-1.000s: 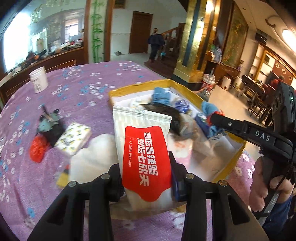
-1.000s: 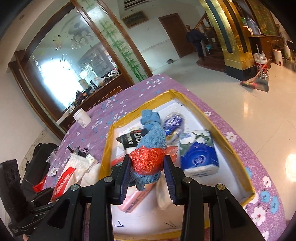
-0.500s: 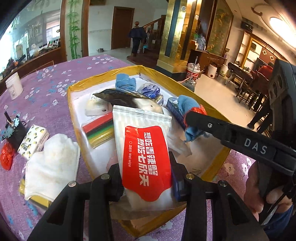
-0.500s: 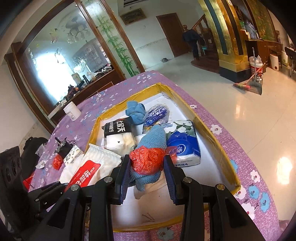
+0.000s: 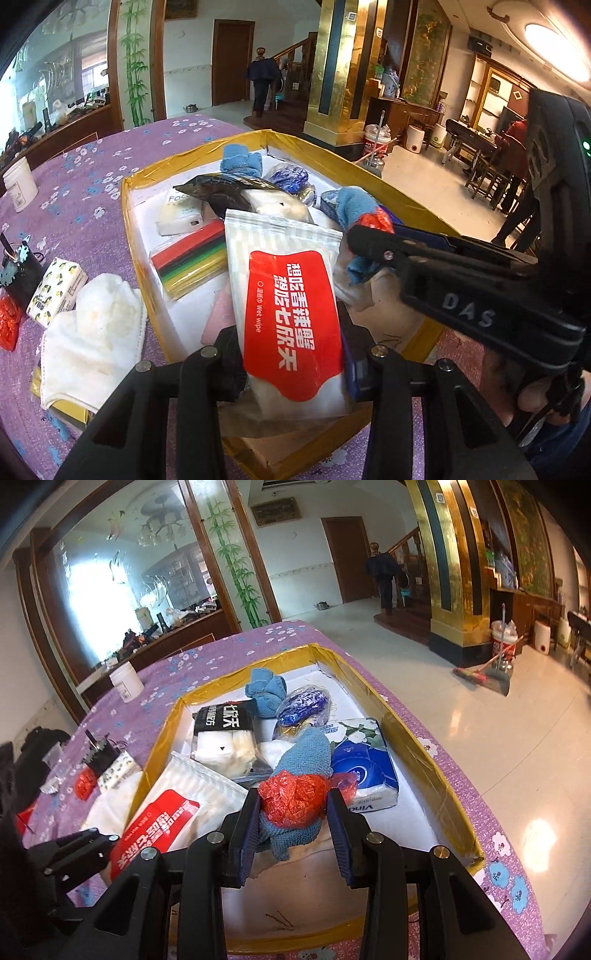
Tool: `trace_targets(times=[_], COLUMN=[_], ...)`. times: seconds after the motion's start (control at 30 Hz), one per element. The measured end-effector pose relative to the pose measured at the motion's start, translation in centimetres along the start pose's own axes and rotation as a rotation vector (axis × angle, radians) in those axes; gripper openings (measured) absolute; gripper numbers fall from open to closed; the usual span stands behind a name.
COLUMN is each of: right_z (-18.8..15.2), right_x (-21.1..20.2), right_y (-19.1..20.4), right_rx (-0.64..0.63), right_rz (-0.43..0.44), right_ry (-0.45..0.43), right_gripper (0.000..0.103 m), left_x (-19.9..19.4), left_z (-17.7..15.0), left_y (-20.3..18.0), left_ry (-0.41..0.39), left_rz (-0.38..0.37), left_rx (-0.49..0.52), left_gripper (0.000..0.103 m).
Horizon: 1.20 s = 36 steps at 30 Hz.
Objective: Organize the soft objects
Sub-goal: 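Carry the wet-wipe pack and blue-red bundle over the tray, then open right gripper to drop blue-red bundle in tray while left gripper releases wet-wipe pack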
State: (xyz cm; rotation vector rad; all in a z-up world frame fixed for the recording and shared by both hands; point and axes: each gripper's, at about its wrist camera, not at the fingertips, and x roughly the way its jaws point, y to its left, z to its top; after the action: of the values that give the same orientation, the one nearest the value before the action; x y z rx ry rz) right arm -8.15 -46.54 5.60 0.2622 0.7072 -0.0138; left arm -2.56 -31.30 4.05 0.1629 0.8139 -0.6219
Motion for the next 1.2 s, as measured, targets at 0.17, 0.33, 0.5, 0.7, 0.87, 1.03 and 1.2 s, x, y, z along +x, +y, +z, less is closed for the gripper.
trace_targets(times=[0.17,0.33,0.5,0.7,0.87,1.03,1.2], right_z=[0.1,0.0,0.0,0.1,0.2,0.4,0.6], right_x=[0.1,0.1,0.1,0.0,-0.4,-0.8,-1.5], right_y=[0.1,0.0,-0.1,-0.1,-0.2,-0.5,-0.9], right_rx=[-0.004,0.002,0.004,0.011,0.022,0.037,0.052], right_rz=[-0.007,0.0,0.001,0.001,-0.003,-0.008,-0.011], right_ry=[-0.001,-0.002,-0.002,-0.003,-0.006,-0.016,-0.033], right_gripper=[0.039,0.04,0.039,0.04,0.043,0.048,0.053], left_x=[0.0,-0.1,-0.1,-0.4,-0.7,-1.1,-1.7], left_z=[-0.1,-0.2,-0.1,-0.1,-0.1,0.0,0.0], left_y=[-0.4,-0.6,-0.7,-0.8,-0.9,-0.7,-0.7], left_ry=[-0.004,-0.005,-0.008,-0.019,-0.031,-0.05,-0.084], left_rz=[0.006,0.003,-0.001,0.001,-0.001,-0.001,-0.014], left_rx=[0.028,0.031,0.034,0.038,0.033,0.028,0.026], left_gripper=[0.04,0.042,0.046,0.053,0.064,0.072,0.079])
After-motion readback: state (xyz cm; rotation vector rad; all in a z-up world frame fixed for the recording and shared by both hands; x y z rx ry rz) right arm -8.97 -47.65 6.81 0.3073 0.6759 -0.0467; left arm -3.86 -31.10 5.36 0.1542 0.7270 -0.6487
